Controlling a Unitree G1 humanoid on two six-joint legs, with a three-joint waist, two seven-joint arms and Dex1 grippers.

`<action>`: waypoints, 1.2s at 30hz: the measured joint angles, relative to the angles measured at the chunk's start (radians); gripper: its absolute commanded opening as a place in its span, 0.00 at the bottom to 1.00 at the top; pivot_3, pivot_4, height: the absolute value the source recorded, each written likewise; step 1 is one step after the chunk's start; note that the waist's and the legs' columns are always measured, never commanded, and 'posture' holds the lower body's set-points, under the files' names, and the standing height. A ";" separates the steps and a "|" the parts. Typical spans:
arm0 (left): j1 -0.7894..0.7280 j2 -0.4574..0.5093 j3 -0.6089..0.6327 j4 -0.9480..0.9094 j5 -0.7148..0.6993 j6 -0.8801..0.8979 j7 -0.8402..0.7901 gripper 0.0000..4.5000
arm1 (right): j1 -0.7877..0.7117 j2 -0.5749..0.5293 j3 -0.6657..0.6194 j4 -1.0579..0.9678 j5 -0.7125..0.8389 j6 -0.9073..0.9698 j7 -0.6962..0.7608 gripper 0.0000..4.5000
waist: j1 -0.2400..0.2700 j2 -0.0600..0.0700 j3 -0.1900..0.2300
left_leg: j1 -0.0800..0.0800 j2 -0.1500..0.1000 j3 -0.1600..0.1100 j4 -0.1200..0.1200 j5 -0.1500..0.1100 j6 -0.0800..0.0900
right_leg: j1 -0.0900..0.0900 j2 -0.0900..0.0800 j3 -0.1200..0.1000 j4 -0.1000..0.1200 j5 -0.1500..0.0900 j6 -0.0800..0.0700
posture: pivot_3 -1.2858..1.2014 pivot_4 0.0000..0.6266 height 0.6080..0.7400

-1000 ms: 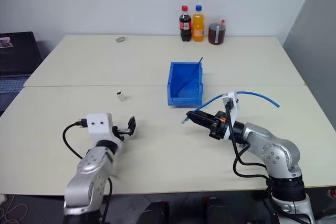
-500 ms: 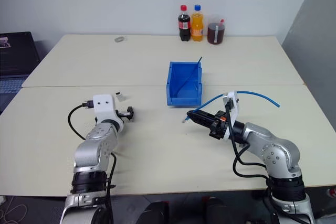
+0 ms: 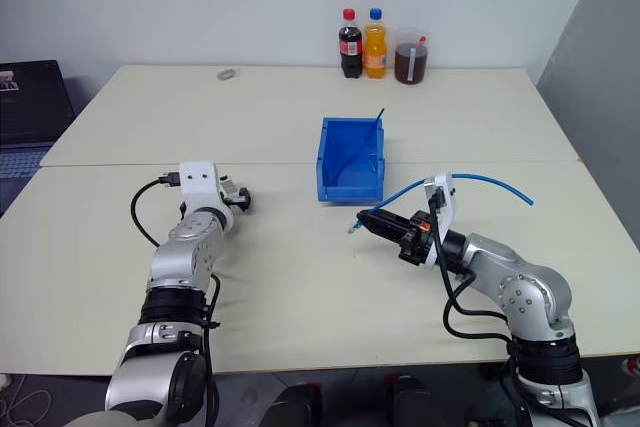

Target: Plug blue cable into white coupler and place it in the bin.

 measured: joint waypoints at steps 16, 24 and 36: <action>-0.075 0.001 0.015 0.131 -0.010 -0.076 -0.033 0.94 | 0.009 0.000 0.001 0.000 -0.015 -0.008 0.000 0.01 | -0.001 0.000 0.000 | 0.000 -0.001 0.000 0.000 0.000 0.000 | 0.000 -0.001 0.000 0.000 0.000 0.000 | 0.52 0.24 1.00; -0.079 0.001 0.019 0.165 -0.012 -0.105 -0.032 0.59 | 0.013 0.000 0.001 -0.001 -0.017 -0.010 0.000 0.01 | 0.000 0.000 0.000 | 0.000 -0.001 0.000 0.000 0.000 0.000 | 0.000 -0.001 0.000 0.000 0.000 0.000 | 0.52 0.24 1.00; -0.104 0.009 0.021 0.230 -0.008 -0.164 -0.033 0.18 | 0.015 0.000 0.001 -0.002 -0.018 -0.012 0.000 0.01 | -0.001 0.000 0.000 | 0.000 -0.001 0.000 0.000 0.000 0.000 | 0.000 -0.001 0.000 0.000 0.000 0.000 | 0.52 0.24 1.00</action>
